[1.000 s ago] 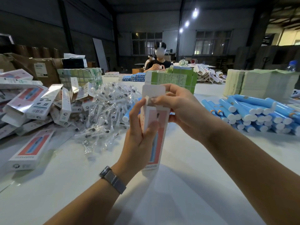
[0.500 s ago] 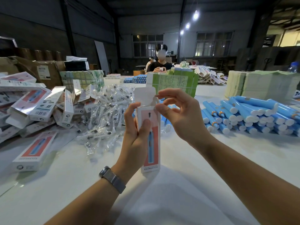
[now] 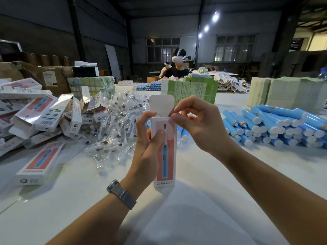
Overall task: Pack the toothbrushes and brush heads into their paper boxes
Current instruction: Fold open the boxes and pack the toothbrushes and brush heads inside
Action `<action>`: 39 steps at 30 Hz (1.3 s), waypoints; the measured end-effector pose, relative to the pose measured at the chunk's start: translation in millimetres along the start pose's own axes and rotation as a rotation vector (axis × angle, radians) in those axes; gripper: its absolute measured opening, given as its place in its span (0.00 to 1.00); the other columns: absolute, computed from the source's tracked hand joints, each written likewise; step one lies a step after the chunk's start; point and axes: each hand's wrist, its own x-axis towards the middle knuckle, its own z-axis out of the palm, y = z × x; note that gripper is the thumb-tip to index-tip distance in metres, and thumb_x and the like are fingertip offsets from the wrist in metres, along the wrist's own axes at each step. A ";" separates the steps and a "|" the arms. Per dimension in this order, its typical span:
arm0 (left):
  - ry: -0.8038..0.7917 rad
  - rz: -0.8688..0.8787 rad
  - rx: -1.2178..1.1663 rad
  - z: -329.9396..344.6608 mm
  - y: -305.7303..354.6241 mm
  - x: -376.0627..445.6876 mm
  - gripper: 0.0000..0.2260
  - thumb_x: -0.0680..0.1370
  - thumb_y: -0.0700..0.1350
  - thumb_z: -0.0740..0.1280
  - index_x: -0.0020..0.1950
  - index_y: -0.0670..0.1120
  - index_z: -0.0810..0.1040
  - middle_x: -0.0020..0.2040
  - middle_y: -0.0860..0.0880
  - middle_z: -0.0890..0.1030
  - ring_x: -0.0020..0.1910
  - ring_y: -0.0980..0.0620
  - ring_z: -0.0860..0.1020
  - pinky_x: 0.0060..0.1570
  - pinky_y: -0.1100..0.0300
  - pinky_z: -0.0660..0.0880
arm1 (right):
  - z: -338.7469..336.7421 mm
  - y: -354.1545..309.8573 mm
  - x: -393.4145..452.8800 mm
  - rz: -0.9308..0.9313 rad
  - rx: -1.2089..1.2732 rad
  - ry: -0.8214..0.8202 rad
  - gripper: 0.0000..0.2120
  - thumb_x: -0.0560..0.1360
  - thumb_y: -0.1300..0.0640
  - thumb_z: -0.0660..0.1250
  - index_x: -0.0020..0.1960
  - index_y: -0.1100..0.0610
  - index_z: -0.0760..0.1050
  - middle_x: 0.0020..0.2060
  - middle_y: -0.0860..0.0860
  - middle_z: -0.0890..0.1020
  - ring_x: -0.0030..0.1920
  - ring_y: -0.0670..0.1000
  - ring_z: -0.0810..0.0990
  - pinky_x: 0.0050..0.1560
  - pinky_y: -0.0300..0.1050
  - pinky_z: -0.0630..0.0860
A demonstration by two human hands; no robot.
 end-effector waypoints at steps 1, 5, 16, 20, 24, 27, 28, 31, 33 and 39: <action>-0.003 0.002 -0.007 -0.1 -0.1 0.3 0.17 0.80 0.43 0.59 0.58 0.68 0.69 0.44 0.54 0.80 0.40 0.51 0.79 0.44 0.41 0.81 | 0.5 -0.5 -0.3 0.013 0.014 0.013 0.13 0.71 0.60 0.74 0.42 0.40 0.78 0.40 0.45 0.83 0.38 0.47 0.74 0.40 0.48 0.73; -0.024 0.019 -0.027 0.2 -0.5 1.0 0.17 0.81 0.42 0.59 0.58 0.67 0.70 0.44 0.56 0.81 0.40 0.54 0.79 0.43 0.48 0.81 | 0.3 -0.7 -0.1 0.035 0.015 0.090 0.14 0.69 0.61 0.76 0.44 0.45 0.76 0.41 0.44 0.83 0.46 0.49 0.80 0.47 0.47 0.74; -0.073 -0.014 -0.104 1.3 3.3 1.8 0.14 0.81 0.41 0.56 0.65 0.53 0.61 0.46 0.61 0.81 0.43 0.54 0.79 0.45 0.45 0.81 | -0.2 -6.0 3.3 0.052 0.041 0.022 0.18 0.72 0.66 0.73 0.56 0.49 0.75 0.43 0.46 0.84 0.49 0.50 0.84 0.51 0.54 0.81; -0.023 -0.008 -0.102 3.4 -0.5 0.4 0.16 0.81 0.41 0.56 0.65 0.56 0.58 0.43 0.61 0.81 0.41 0.57 0.80 0.43 0.52 0.82 | 1.9 -7.2 2.8 0.021 -0.020 0.005 0.12 0.71 0.63 0.73 0.48 0.49 0.75 0.41 0.40 0.82 0.49 0.50 0.84 0.52 0.62 0.80; -0.032 0.016 -0.049 5.5 -1.3 0.6 0.18 0.81 0.42 0.56 0.64 0.64 0.62 0.49 0.60 0.81 0.42 0.52 0.80 0.45 0.38 0.80 | 1.1 -10.2 2.0 0.043 0.054 0.000 0.08 0.71 0.60 0.73 0.45 0.50 0.77 0.38 0.42 0.81 0.44 0.45 0.82 0.47 0.45 0.79; -0.048 0.028 -0.019 6.5 -1.2 -0.9 0.18 0.83 0.44 0.57 0.61 0.69 0.67 0.49 0.57 0.81 0.42 0.51 0.80 0.44 0.39 0.80 | 0.7 -13.1 4.2 0.049 0.033 0.008 0.09 0.70 0.60 0.74 0.46 0.49 0.77 0.36 0.44 0.80 0.42 0.45 0.81 0.45 0.44 0.78; -0.045 0.031 -0.015 6.8 -1.5 -1.0 0.18 0.83 0.44 0.57 0.61 0.70 0.67 0.49 0.57 0.81 0.43 0.52 0.80 0.45 0.40 0.81 | 0.5 -13.4 4.5 0.052 0.007 -0.005 0.11 0.70 0.61 0.74 0.47 0.49 0.77 0.38 0.46 0.81 0.43 0.46 0.81 0.46 0.46 0.79; -0.028 0.028 -0.014 6.3 -1.5 -0.7 0.18 0.82 0.43 0.58 0.60 0.69 0.68 0.48 0.57 0.81 0.43 0.53 0.80 0.44 0.43 0.80 | 0.5 -13.5 3.8 0.051 -0.060 -0.068 0.15 0.73 0.65 0.72 0.52 0.47 0.77 0.45 0.49 0.84 0.49 0.50 0.83 0.54 0.52 0.81; -0.030 0.027 -0.009 6.4 -0.8 -0.6 0.18 0.82 0.43 0.58 0.60 0.69 0.69 0.48 0.57 0.81 0.43 0.53 0.80 0.44 0.43 0.81 | -0.4 -14.0 3.9 0.055 -0.067 -0.076 0.16 0.74 0.67 0.70 0.52 0.47 0.77 0.45 0.49 0.85 0.50 0.50 0.84 0.57 0.53 0.80; -0.044 0.028 0.037 6.5 -0.8 -1.2 0.20 0.82 0.45 0.58 0.61 0.72 0.67 0.51 0.57 0.80 0.45 0.50 0.81 0.48 0.38 0.81 | -3.2 -17.8 6.2 0.060 -0.081 -0.059 0.13 0.74 0.68 0.71 0.47 0.50 0.76 0.41 0.50 0.85 0.47 0.49 0.85 0.49 0.41 0.81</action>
